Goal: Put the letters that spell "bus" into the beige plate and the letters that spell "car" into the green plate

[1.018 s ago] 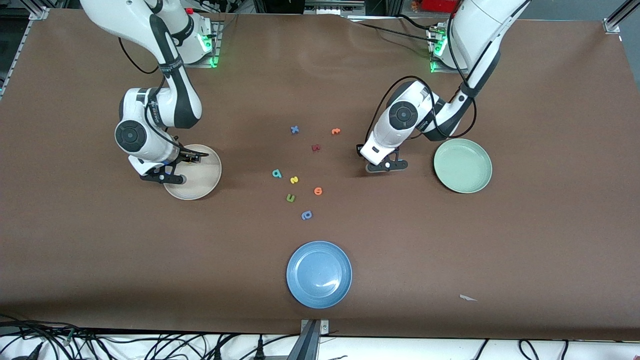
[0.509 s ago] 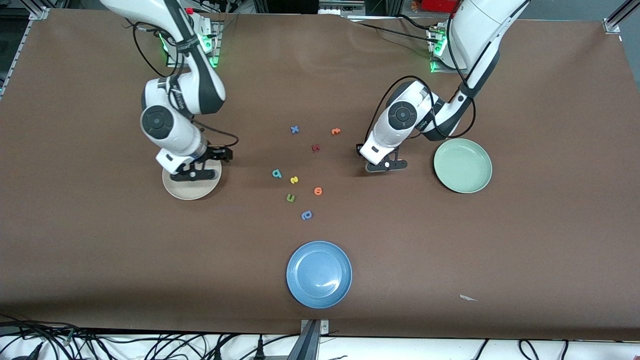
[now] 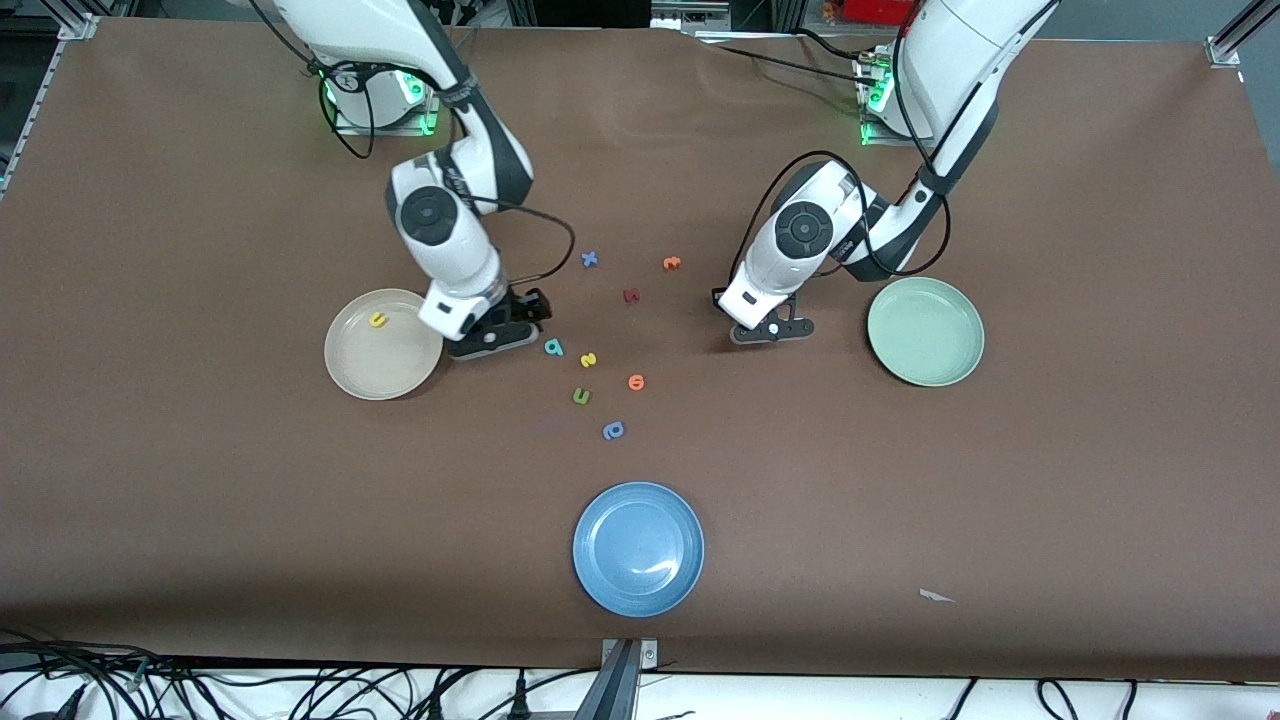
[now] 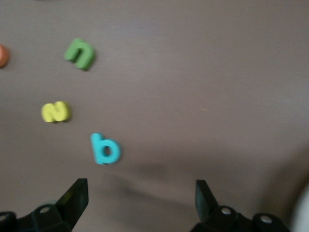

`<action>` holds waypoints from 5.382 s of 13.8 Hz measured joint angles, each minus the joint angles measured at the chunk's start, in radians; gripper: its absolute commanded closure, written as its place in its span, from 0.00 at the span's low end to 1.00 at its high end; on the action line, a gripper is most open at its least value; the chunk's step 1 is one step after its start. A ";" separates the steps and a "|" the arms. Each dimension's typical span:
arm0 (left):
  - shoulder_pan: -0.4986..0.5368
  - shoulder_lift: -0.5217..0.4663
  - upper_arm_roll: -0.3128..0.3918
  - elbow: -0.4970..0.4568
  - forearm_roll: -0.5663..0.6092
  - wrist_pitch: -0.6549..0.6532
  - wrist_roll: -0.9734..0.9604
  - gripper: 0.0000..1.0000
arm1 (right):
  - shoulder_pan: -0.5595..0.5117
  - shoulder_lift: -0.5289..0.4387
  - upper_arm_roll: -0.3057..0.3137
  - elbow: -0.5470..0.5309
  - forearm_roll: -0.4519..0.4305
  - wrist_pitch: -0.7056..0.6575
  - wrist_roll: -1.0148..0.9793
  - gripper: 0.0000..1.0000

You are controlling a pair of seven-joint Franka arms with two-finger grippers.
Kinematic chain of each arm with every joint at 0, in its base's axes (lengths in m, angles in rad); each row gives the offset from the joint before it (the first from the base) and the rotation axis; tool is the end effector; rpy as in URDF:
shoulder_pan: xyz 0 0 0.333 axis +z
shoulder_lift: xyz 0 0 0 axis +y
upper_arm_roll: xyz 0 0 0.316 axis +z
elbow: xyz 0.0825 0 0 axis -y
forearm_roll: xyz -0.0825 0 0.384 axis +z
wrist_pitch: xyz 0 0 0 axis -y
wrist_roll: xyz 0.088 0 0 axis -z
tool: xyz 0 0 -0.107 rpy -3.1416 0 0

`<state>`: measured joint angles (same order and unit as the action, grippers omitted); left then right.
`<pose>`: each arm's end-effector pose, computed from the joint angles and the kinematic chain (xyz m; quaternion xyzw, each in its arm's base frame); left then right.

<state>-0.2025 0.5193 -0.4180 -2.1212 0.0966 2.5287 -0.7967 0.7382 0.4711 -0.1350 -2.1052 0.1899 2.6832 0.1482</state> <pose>0.4595 -0.3340 0.1779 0.9943 0.0686 -0.0726 0.0375 0.4900 0.3311 0.2025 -0.9864 -0.1528 -0.0473 0.0365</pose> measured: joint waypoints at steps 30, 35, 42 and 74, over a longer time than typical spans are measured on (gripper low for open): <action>0.493 0.126 0.019 0.328 0.255 -0.606 0.404 0.00 | 0.010 -0.178 -0.353 -0.211 -0.031 -0.077 -0.522 0.01; 0.494 0.062 -0.012 0.378 0.253 -0.607 0.404 0.00 | 0.018 -0.182 -0.313 -0.204 -0.029 -0.071 -0.441 0.01; 0.493 -0.005 -0.058 0.412 0.153 -0.622 0.377 0.00 | 0.036 -0.126 -0.083 -0.046 -0.030 -0.064 0.050 0.02; 0.495 -0.012 -0.093 0.502 0.152 -0.680 0.328 0.00 | 0.142 -0.081 -0.280 0.048 -0.030 -0.223 -0.135 0.84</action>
<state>0.2923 0.5072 -0.5106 -1.6195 0.2486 1.8487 -0.4688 0.8797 0.3904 -0.4149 -2.0574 0.1598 2.4606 0.0133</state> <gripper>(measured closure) 0.000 0.731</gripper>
